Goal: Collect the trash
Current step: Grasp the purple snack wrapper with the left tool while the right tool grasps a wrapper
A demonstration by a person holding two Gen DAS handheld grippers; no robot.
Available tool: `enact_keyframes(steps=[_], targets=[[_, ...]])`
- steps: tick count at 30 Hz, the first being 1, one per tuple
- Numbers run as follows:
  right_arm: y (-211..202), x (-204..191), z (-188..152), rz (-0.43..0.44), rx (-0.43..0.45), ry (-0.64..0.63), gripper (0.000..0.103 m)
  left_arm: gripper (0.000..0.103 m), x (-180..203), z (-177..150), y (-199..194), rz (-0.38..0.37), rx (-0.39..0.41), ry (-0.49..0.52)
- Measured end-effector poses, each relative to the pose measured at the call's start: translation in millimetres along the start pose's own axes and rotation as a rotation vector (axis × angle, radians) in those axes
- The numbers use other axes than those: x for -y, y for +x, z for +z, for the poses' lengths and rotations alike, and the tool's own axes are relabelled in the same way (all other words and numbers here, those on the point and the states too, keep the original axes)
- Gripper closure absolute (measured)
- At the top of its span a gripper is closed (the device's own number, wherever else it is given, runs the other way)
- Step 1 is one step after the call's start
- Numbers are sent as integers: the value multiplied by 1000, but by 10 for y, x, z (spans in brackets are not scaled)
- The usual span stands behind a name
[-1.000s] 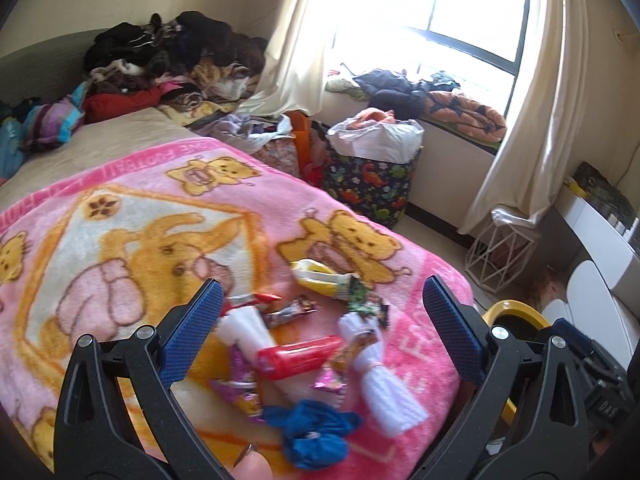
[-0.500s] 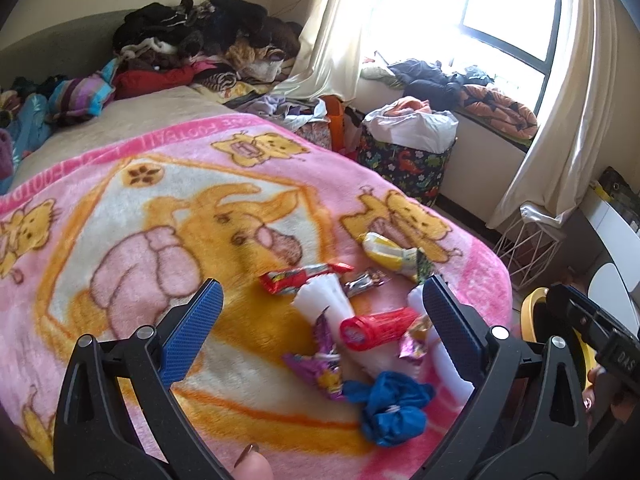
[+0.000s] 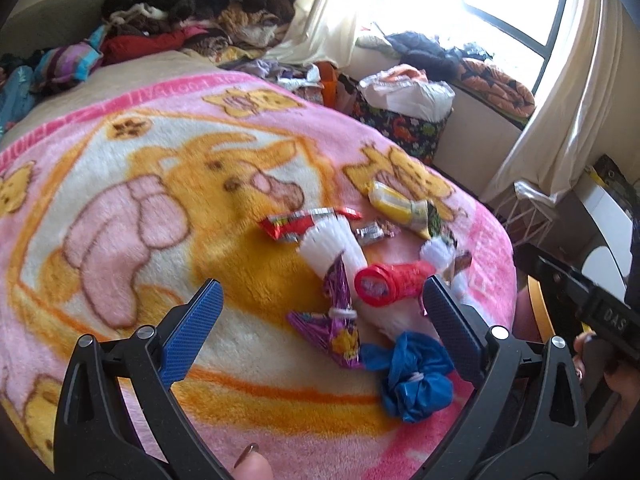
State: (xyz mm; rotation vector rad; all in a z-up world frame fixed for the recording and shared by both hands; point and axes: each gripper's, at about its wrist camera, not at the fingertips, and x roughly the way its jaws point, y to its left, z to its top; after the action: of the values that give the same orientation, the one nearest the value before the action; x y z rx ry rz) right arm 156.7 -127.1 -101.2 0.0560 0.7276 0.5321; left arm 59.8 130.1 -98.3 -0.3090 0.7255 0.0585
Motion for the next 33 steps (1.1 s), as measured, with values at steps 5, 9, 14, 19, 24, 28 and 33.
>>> enact_keyframes(steps=[5,9,14,19,24,28,33], targets=[[185,-12,-7,0,-33,2,21,20,7,-95,133,-16,-44,11],[322,6,2,1,-58,25,25,24,8,-147,228,-17,-70,12],[492,40,28,12,-85,69,33,28,-2,-184,315,-11,-93,6],[589,61,29,43,-113,90,55,32,-18,-198,393,-10,-112,-12],[576,39,1,58,-110,70,72,35,-17,-212,449,-7,-123,-23],[484,29,-4,61,-77,57,73,37,3,-213,481,-6,-128,-25],[314,52,8,68,-41,64,73,47,-17,-219,510,4,-133,-38]])
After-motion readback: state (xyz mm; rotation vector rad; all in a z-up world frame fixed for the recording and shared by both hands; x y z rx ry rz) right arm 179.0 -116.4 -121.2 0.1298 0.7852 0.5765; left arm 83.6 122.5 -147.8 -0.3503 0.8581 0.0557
